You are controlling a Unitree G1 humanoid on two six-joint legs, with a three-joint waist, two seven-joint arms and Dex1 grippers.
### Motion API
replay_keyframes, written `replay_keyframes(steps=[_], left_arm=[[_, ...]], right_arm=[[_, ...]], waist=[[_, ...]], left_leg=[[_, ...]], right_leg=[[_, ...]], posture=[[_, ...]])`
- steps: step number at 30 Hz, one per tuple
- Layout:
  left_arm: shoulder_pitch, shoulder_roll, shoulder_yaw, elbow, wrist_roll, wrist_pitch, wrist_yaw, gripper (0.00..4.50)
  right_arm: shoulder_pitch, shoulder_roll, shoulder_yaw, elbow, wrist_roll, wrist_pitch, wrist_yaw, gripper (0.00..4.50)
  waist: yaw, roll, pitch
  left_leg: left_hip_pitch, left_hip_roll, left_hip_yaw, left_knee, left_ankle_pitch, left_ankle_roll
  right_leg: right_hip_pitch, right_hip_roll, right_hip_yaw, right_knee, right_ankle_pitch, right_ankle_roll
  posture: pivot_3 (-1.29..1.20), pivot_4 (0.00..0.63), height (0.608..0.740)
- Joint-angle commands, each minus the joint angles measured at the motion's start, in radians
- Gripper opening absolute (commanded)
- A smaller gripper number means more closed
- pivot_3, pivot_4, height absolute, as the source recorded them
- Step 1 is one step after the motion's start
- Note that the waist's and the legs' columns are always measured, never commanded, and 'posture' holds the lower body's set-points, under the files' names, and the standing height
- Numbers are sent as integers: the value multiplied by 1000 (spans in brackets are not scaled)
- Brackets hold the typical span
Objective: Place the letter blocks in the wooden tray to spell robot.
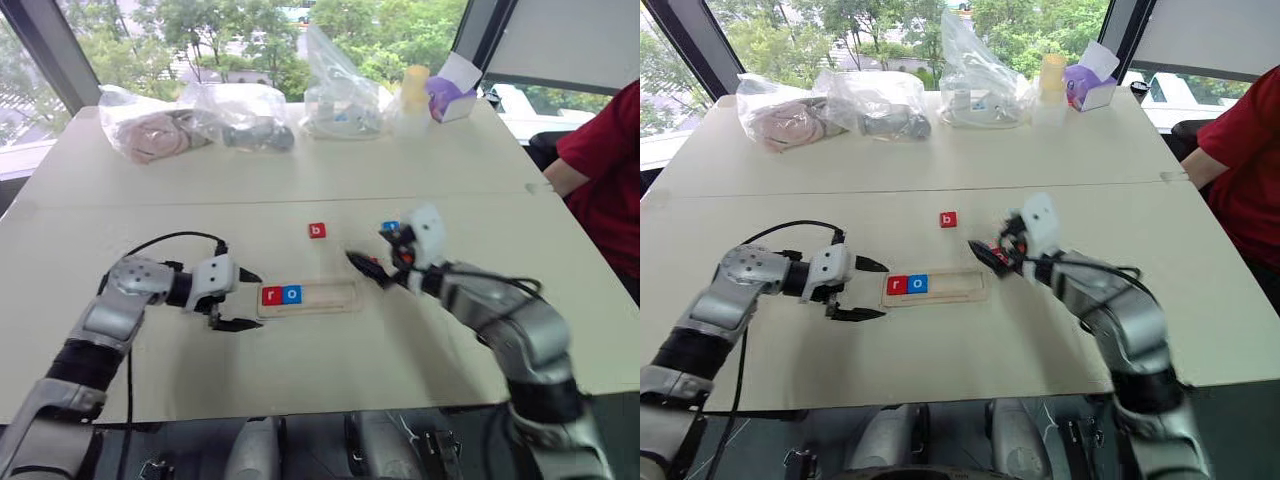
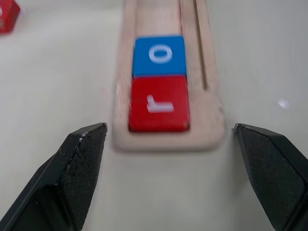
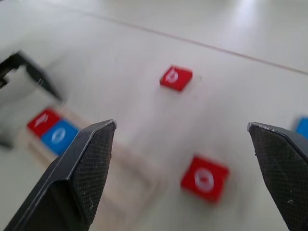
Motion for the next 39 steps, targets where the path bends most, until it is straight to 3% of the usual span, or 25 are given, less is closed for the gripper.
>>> replay_keyframes(steps=[1, 8, 17, 20, 25, 27, 31, 36, 37, 39], left_arm=[[31, 66, 98, -130, -59, 121, 35, 4445], [22, 68, 233, -274, -123, 285, 190, 4445], [179, 58, 340, -466, -149, 412, 347, 4445], [197, 49, 358, -504, -159, 436, 389, 4500], [188, 49, 333, -504, -150, 427, 412, 4500], [173, 47, 316, -496, -147, 422, 413, 4500], [124, 38, 254, -507, -155, 422, 387, 4500], [62, -9, 164, -542, -212, 456, 336, 4500], [56, -15, 155, -545, -218, 461, 331, 4500], [27, -70, 107, -547, -234, 464, 334, 4500]], right_arm=[[-168, 150, 33, 275, -113, -55, -136, 4500], [-317, 337, 37, 598, -244, -190, -255, 4500], [-352, 433, 59, 745, -333, -226, -279, 4500], [-349, 452, 81, 778, -371, -255, -283, 3625], [-334, 452, 112, 793, -430, -299, -272, 1137], [-329, 440, 117, 786, -453, -326, -274, 1158], [-273, 361, 64, 612, -451, -379, -245, 1158], [-82, 206, -24, 116, -419, -156, -195, 1158], [-56, 195, -38, 56, -412, -118, -193, 1158], [114, 275, -169, -155, -327, -24, -226, 1158]], waist=[[-3, 0, 0], [18, 0, 0], [-3, 0, 0], [-3, -1, 0], [-10, -1, 0], [-12, -1, 0], [-4, -1, 0], [15, -1, 0], [18, -1, 0], [17, -1, -1]], left_leg=[[0, 0, 0, 0, 0, 0], [-7, -2, 1, -1, 1, -1], [-8, -2, 1, -1, 1, -1], [-7, -2, 1, -1, 1, -2], [-5, -2, 1, -1, 1, -2], [-4, -2, 1, -1, 1, -2], [-4, -2, 1, -1, 1, -2], [-9, -3, 0, -1, 1, -2], [-9, -3, 0, -1, 1, -2], [-9, -3, 1, -1, 1, -2]], right_leg=[[-1, 0, 0, 1, 0, 0], [-8, -4, 0, 2, 1, 1], [-10, -4, 0, 4, 1, 2], [-10, -3, 0, 6, 1, 1], [-9, -3, 1, 7, 1, 1], [-9, -3, 1, 7, 1, 1], [-9, -3, 1, 7, 1, 1], [-10, -5, 1, 4, 1, 2], [-10, -4, 1, 3, 1, 2], [-10, -3, 1, 2, 1, 2]], posture=[[0, 150, 740], [0, 150, 740], [0, 150, 740], [0, 150, 740], [0, 150, 740], [0, 150, 740], [0, 150, 740], [0, 150, 740], [0, 150, 740], [0, 150, 740]])
